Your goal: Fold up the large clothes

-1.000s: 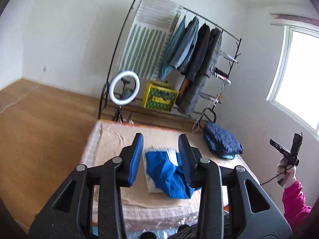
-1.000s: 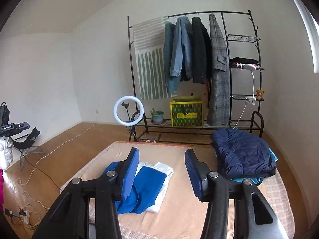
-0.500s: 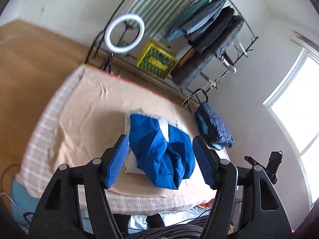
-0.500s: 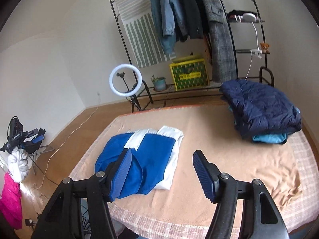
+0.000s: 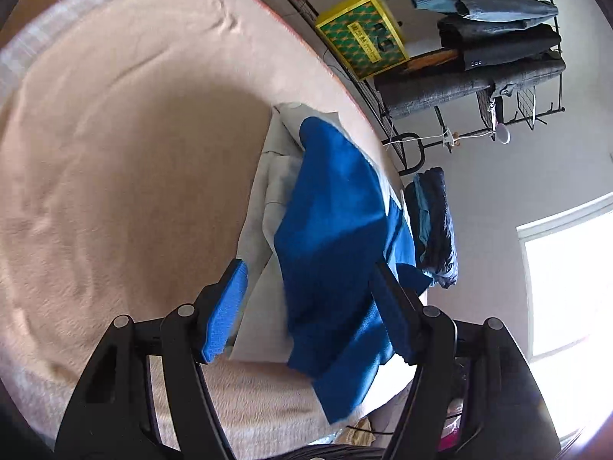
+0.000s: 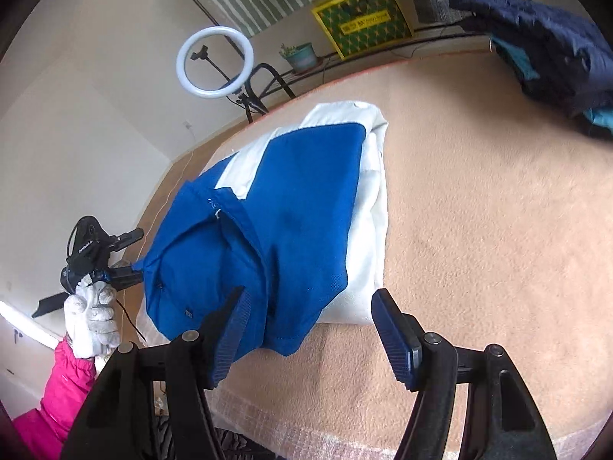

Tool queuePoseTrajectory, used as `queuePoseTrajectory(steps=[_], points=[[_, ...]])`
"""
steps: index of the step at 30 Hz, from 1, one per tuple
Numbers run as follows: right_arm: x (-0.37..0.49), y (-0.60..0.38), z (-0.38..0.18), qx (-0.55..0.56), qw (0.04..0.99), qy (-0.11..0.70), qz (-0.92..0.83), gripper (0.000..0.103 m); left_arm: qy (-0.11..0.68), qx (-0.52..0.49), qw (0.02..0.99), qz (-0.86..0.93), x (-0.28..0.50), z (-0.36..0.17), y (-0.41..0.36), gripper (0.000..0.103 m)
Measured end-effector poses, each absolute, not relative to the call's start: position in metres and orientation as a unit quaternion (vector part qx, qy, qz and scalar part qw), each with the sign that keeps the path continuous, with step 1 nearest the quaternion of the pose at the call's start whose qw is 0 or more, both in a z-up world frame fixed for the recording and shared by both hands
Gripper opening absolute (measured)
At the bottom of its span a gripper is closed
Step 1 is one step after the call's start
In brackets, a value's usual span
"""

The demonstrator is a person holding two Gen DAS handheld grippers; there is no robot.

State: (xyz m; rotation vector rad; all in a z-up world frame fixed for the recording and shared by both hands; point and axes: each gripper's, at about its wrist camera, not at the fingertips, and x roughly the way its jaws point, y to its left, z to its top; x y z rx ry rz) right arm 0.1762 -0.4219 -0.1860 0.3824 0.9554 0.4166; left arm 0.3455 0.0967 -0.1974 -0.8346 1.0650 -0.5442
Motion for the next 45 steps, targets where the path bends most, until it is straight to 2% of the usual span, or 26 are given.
queuePoseTrajectory(steps=[2,4,6,7,8,11,14,15,18,20,22,24,29,31,33,38,42,45], points=[[0.185,-0.424,-0.201,0.208,0.838,0.463,0.200,0.068,0.489,-0.384,0.740,-0.257,0.351,-0.203,0.089,0.067],[0.192,-0.424,-0.211,0.222,0.830,0.469,0.202,0.066,0.489,-0.383,0.738,-0.265,0.355,-0.205,0.083,0.059],[0.197,-0.420,-0.213,0.217,0.830,0.472,0.203,0.058,0.496,-0.374,0.736,-0.271,0.359,-0.206,0.075,0.032],[0.198,-0.419,-0.212,0.212,0.832,0.469,0.205,0.057,0.499,-0.366,0.739,-0.265,0.359,-0.206,0.072,0.025],[0.199,-0.417,-0.210,0.204,0.834,0.468,0.208,0.053,0.501,-0.361,0.741,-0.263,0.359,-0.205,0.072,0.014],[0.202,-0.409,-0.199,0.166,0.840,0.470,0.214,0.035,0.493,-0.338,0.756,-0.268,0.356,-0.195,0.065,0.005],[0.200,-0.402,-0.190,0.131,0.845,0.470,0.221,0.005,0.485,-0.325,0.766,-0.269,0.348,-0.182,0.058,0.001],[0.201,-0.403,-0.187,0.127,0.846,0.469,0.217,0.002,0.481,-0.332,0.763,-0.276,0.346,-0.177,0.058,0.000],[0.201,-0.412,-0.163,0.128,0.856,0.450,0.222,0.001,0.479,-0.293,0.783,-0.266,0.329,-0.161,0.055,0.000],[0.200,-0.424,-0.151,0.142,0.860,0.438,0.222,0.001,0.495,-0.250,0.795,-0.247,0.322,-0.171,0.052,0.000],[0.201,-0.435,-0.161,0.167,0.851,0.445,0.224,0.001,0.522,-0.210,0.799,-0.212,0.324,-0.194,0.050,0.000],[0.205,-0.435,-0.183,0.162,0.842,0.472,0.204,0.001,0.543,-0.219,0.787,-0.195,0.329,-0.217,0.055,0.000],[0.209,-0.434,-0.206,0.146,0.838,0.495,0.175,0.001,0.547,-0.225,0.786,-0.181,0.325,-0.229,0.072,0.000],[0.206,-0.431,-0.194,0.118,0.846,0.491,0.173,0.010,0.527,-0.212,0.804,-0.175,0.315,-0.215,0.080,0.000],[0.198,-0.427,-0.176,0.073,0.865,0.472,0.153,0.028,0.504,-0.214,0.818,-0.177,0.305,-0.201,0.088,0.000],[0.169,-0.403,-0.133,0.053,0.889,0.395,0.225,0.028,0.446,-0.218,0.838,-0.227,0.291,-0.160,0.074,0.000],[0.172,-0.353,-0.132,0.031,0.859,0.408,0.309,0.028,0.434,-0.186,0.840,-0.268,0.301,-0.146,0.036,0.000],[0.190,-0.325,-0.142,0.020,0.850,0.416,0.322,0.028,0.444,-0.169,0.835,-0.276,0.314,-0.155,0.013,0.000]])
